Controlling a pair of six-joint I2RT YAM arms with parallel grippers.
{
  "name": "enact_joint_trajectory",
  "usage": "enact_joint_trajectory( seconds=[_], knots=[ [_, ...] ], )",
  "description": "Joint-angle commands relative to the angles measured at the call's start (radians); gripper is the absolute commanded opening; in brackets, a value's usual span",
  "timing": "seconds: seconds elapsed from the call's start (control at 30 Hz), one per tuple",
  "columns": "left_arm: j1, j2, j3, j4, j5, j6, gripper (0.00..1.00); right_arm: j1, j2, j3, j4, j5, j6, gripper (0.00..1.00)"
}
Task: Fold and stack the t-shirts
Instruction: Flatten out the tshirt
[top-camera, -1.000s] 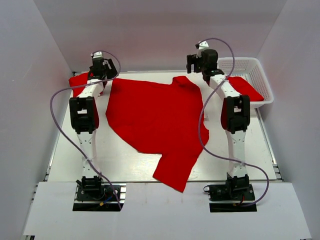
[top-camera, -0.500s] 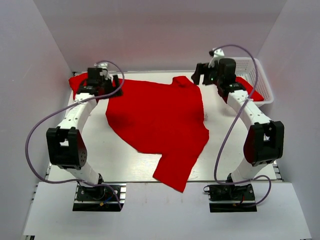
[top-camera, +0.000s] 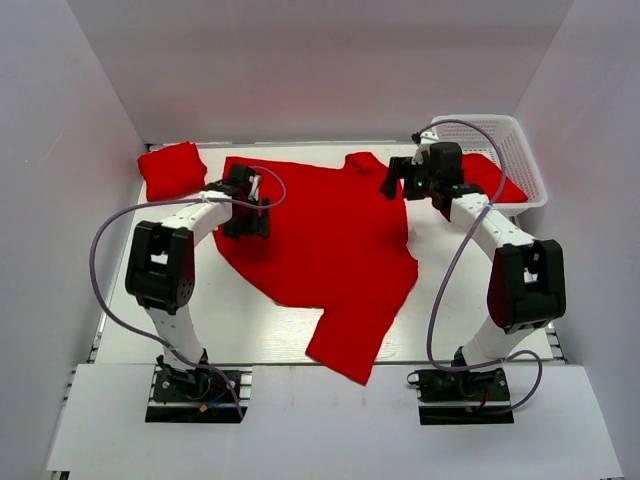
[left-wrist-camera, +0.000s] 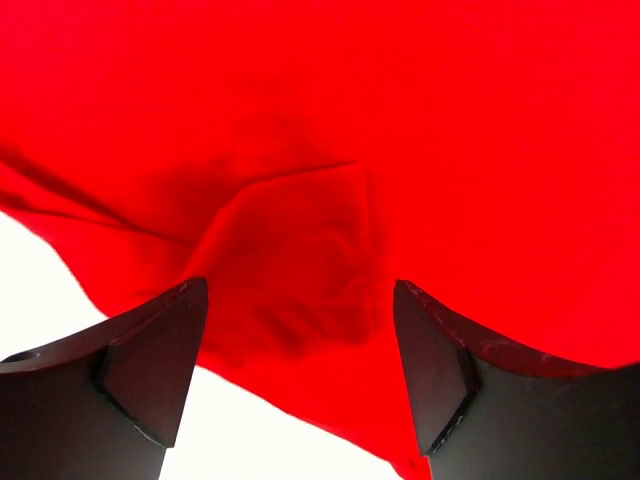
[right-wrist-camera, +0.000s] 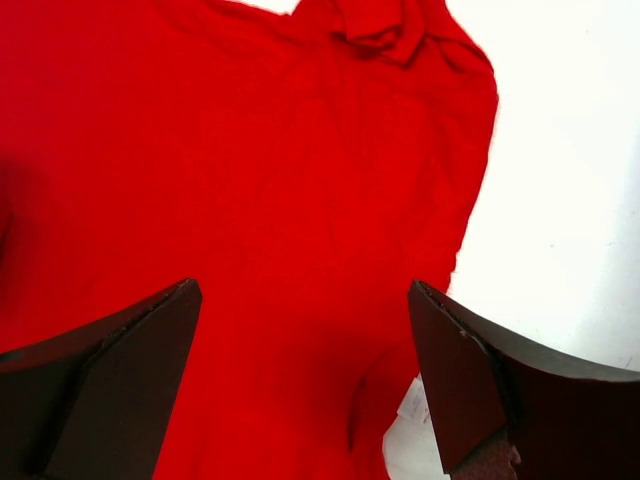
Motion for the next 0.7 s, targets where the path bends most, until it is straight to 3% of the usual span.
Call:
enact_joint_trajectory(
  seconds=[0.0, 0.2, 0.3, 0.47, 0.57, 0.67],
  knots=[
    [-0.038, 0.016, 0.027, 0.007, -0.057, 0.004, 0.83, -0.002, -0.038, -0.02, 0.034, -0.008, 0.006, 0.9],
    [-0.073, 0.071, 0.05, 0.007, -0.138, -0.015, 0.77, -0.002, -0.035, -0.028, 0.032, -0.005, -0.003, 0.9],
    [-0.083, 0.097, 0.072, -0.002, -0.169, -0.025, 0.64, 0.0, -0.034, -0.031, 0.034, -0.011, -0.006, 0.9],
    [-0.094, 0.122, 0.093, -0.037, -0.241, -0.045, 0.35, -0.003, -0.034, -0.04, 0.038, -0.014, -0.003, 0.9],
    [-0.103, 0.07, 0.084, -0.06, -0.269, -0.069, 0.24, 0.0, -0.034, -0.045, 0.04, -0.013, -0.003, 0.9],
    [-0.103, 0.008, 0.053, -0.089, -0.293, -0.11, 0.23, 0.001, -0.03, -0.037, 0.036, -0.025, -0.008, 0.9]
  ],
)
